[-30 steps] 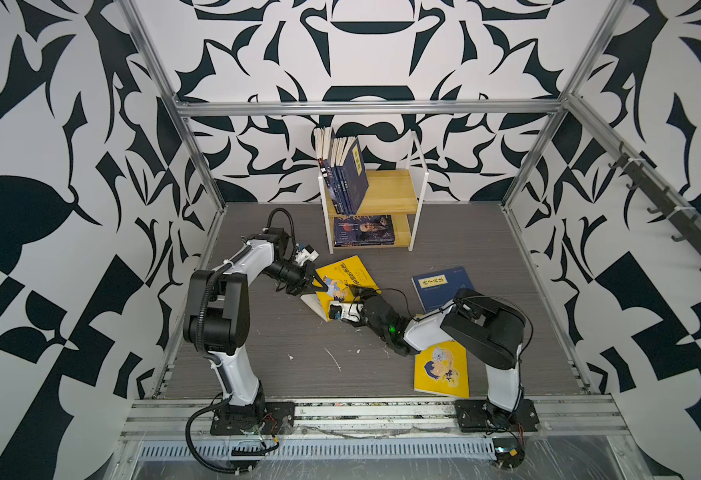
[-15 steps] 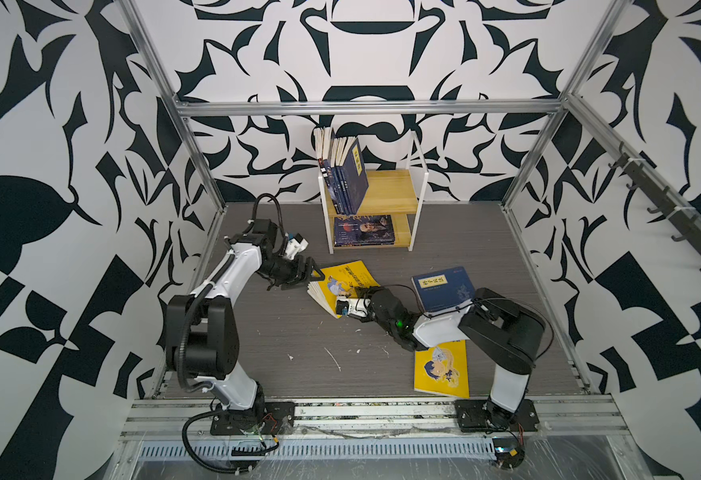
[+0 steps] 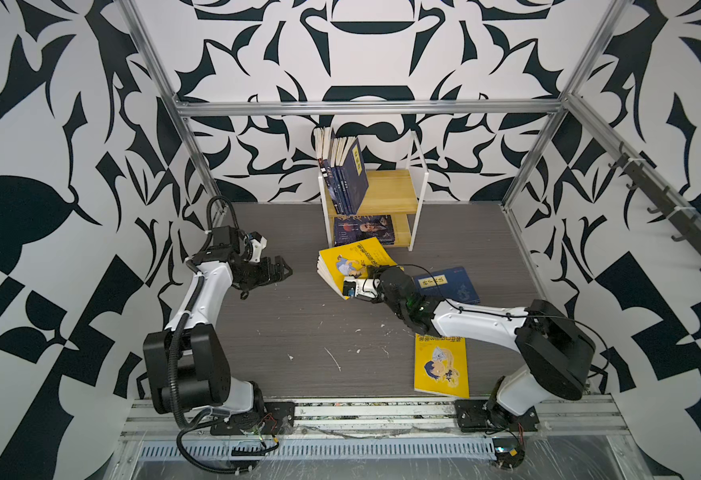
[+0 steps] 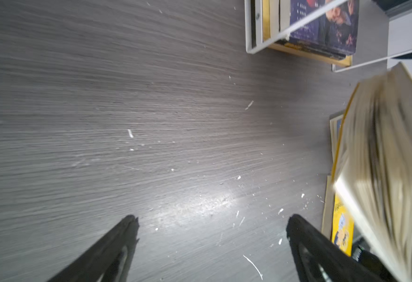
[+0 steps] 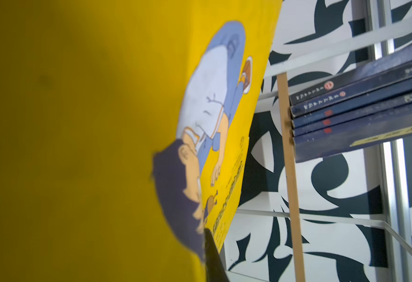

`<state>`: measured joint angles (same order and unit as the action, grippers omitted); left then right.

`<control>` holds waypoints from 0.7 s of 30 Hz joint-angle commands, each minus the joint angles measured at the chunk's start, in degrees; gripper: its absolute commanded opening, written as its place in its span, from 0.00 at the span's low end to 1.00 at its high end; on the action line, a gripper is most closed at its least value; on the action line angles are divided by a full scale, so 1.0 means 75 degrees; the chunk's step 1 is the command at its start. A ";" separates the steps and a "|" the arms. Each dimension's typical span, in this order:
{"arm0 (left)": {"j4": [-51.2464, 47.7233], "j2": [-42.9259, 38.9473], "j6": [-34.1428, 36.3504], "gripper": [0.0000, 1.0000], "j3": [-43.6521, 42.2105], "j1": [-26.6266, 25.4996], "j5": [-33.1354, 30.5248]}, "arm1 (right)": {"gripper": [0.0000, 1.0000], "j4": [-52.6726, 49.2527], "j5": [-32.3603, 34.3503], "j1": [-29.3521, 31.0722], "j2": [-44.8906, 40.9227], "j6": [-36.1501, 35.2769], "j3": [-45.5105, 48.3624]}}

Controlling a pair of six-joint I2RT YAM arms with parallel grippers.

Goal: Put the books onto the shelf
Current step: 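Carry the yellow book into the lower tier with the right gripper while the left withdraws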

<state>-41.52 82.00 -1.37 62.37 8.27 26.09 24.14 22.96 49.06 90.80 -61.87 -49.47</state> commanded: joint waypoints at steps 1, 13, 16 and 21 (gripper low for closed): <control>0.0303 -0.0400 -0.0026 1.00 -0.0250 0.0306 0.0066 | 0.00 0.0261 0.0638 -0.0272 -0.0193 -0.0226 -0.0619; 0.0752 -0.0890 -0.0066 1.00 -0.0702 0.0975 0.0305 | 0.00 0.0591 0.2033 -0.0790 0.1454 -0.0085 -0.2143; 0.0760 -0.0944 -0.0071 1.00 -0.0723 0.0998 0.0333 | 0.00 0.0584 0.2206 -0.0875 0.1847 0.0012 -0.2548; 0.0761 -0.0940 -0.0075 1.00 -0.0723 0.0995 0.0327 | 0.00 0.0341 0.2282 -0.0995 0.2457 0.0374 -0.3213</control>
<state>-36.16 76.23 -1.65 57.74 15.49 27.27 22.39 37.23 42.15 110.13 -62.30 -68.34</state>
